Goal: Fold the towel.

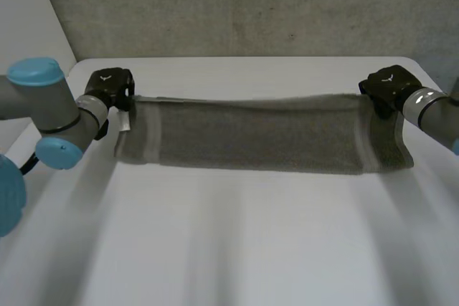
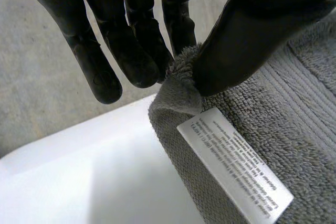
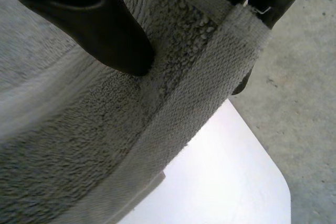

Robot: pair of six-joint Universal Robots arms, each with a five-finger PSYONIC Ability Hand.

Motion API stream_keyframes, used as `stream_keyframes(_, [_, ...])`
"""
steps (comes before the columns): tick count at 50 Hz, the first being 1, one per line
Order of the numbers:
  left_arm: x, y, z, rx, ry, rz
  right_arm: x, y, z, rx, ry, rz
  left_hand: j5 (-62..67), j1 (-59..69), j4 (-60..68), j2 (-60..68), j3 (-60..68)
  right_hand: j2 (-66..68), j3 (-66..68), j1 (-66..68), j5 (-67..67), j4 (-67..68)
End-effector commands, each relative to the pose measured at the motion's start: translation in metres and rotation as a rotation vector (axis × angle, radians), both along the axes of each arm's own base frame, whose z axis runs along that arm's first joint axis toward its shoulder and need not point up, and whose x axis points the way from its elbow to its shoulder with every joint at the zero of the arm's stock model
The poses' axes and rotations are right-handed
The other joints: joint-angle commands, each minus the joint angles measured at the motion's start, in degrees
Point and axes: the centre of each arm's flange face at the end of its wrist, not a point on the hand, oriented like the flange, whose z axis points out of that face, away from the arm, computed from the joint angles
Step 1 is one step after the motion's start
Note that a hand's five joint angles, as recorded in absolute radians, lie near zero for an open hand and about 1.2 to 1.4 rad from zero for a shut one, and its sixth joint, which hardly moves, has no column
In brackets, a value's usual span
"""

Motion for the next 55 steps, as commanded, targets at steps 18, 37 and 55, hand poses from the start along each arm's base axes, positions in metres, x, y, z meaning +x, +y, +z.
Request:
stream_keyframes(18, [-0.010, -0.011, -0.015, -0.022, 0.003, -0.001, 0.007, -0.020, -0.033, -0.048, 0.041, -0.151, -59.57, -61.26, -63.08, -61.39, -62.33, -65.93, -66.37, -65.75, -67.00, -66.61])
stream_keyframes(37, [0.018, 0.055, 0.030, 0.092, -0.016, 0.041, -0.003, 0.053, 0.028, 0.031, -0.088, -0.189, -59.40, -61.09, -62.91, -61.22, -62.16, -65.93, -66.37, -65.75, -67.00, -66.61])
stream_keyframes(55, [0.031, 0.099, 0.011, -0.013, 0.001, 0.056, -0.013, 0.070, -0.041, 0.194, -0.057, -0.153, -60.58, -62.27, -64.09, -62.40, -63.35, -63.66, -64.10, -63.48, -64.73, -64.34])
